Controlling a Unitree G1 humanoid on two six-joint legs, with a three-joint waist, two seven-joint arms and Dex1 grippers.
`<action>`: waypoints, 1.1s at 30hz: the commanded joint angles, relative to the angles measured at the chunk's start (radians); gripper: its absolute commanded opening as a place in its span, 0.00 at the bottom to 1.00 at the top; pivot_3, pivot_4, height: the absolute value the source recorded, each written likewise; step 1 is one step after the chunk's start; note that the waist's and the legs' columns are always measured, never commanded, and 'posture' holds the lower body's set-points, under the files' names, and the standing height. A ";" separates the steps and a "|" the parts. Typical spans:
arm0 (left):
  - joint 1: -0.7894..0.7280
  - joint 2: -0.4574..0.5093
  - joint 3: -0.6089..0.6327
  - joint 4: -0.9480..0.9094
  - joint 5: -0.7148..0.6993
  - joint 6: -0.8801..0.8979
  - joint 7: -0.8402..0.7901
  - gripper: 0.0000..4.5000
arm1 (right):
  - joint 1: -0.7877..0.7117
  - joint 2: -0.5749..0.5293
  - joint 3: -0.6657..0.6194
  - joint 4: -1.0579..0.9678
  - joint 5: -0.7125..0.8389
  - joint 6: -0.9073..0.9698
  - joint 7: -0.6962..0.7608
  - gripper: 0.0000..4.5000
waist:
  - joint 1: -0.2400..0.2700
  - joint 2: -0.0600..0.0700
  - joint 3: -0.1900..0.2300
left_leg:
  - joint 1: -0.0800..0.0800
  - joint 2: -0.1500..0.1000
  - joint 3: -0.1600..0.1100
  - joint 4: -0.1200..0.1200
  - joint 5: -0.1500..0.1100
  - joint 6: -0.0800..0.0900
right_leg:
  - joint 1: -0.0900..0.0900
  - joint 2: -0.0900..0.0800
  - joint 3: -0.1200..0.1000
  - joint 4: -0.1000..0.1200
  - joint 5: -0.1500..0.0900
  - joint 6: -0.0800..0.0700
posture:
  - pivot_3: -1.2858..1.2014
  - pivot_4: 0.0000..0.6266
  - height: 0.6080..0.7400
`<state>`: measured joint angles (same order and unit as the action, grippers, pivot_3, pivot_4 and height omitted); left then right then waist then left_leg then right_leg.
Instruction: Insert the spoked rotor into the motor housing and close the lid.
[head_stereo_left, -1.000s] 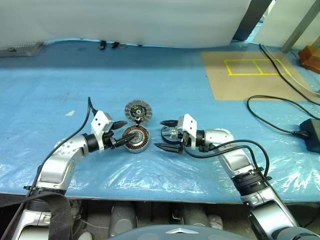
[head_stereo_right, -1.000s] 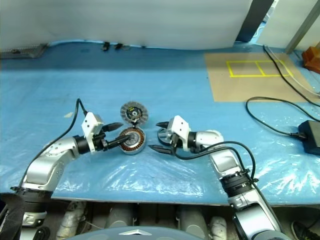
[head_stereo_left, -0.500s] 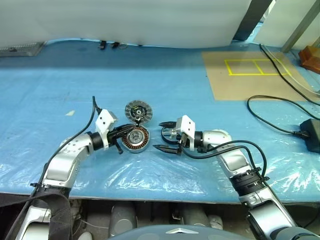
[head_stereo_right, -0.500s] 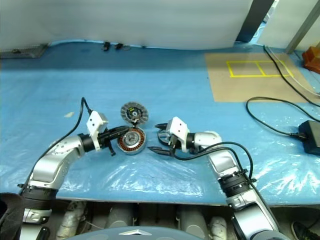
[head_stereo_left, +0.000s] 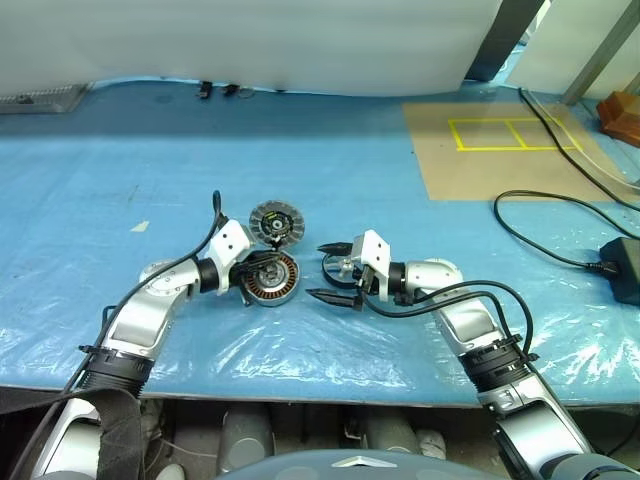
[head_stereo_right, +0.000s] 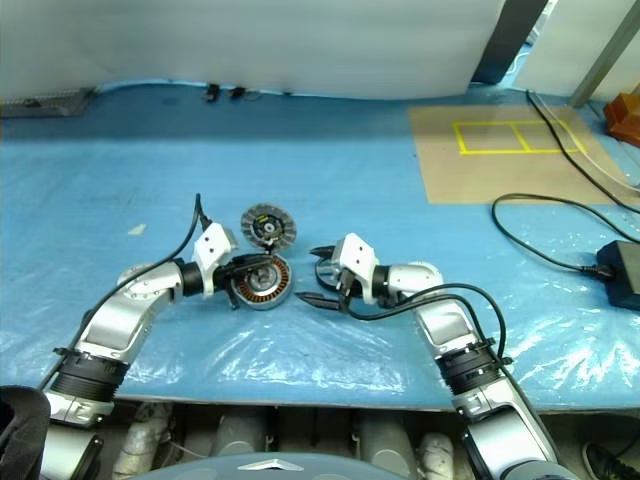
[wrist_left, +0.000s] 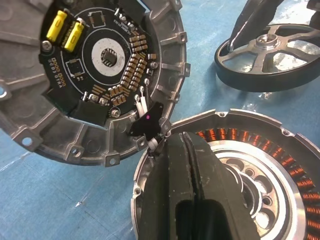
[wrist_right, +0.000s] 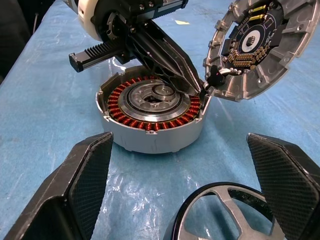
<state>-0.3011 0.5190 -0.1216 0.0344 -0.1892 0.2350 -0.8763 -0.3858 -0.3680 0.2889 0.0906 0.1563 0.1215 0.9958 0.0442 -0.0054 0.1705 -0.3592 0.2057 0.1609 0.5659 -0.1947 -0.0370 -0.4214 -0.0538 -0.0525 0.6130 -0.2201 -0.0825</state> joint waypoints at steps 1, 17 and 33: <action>0.005 0.012 -0.017 -0.013 0.012 -0.008 -0.019 0.01 | -0.008 0.002 -0.005 -0.042 0.005 -0.001 -0.006 1.00 | 0.000 0.000 0.000 | 0.000 0.000 0.000 0.000 0.000 0.000 | 0.000 0.000 0.000 0.000 0.000 0.000 | 0.52 0.24 1.00; 0.017 0.014 0.035 -0.053 -0.038 0.016 -0.019 0.01 | -0.013 0.010 0.004 -0.031 0.001 -0.002 -0.009 1.00 | 0.000 0.000 0.000 | 0.000 0.000 0.000 0.000 0.000 0.000 | 0.000 0.000 0.000 0.000 0.000 0.000 | 0.52 0.24 1.00; 0.035 0.034 0.028 -0.070 -0.049 0.053 -0.028 0.01 | -0.009 0.008 0.004 -0.034 0.001 0.001 -0.018 1.00 | 0.000 0.000 0.000 | 0.000 0.000 0.000 0.000 0.000 -0.001 | 0.000 0.000 0.000 0.000 0.000 0.000 | 0.52 0.24 1.00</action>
<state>-0.2726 0.5391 -0.1088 -0.0087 -0.2304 0.2825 -0.8947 -0.3858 -0.3631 0.2920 0.0905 0.1559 0.1271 0.9788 0.0441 -0.0053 0.1705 -0.3590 0.2058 0.1609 0.5658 -0.1950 -0.0376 -0.4209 -0.0537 -0.0525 0.6130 -0.2202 -0.0825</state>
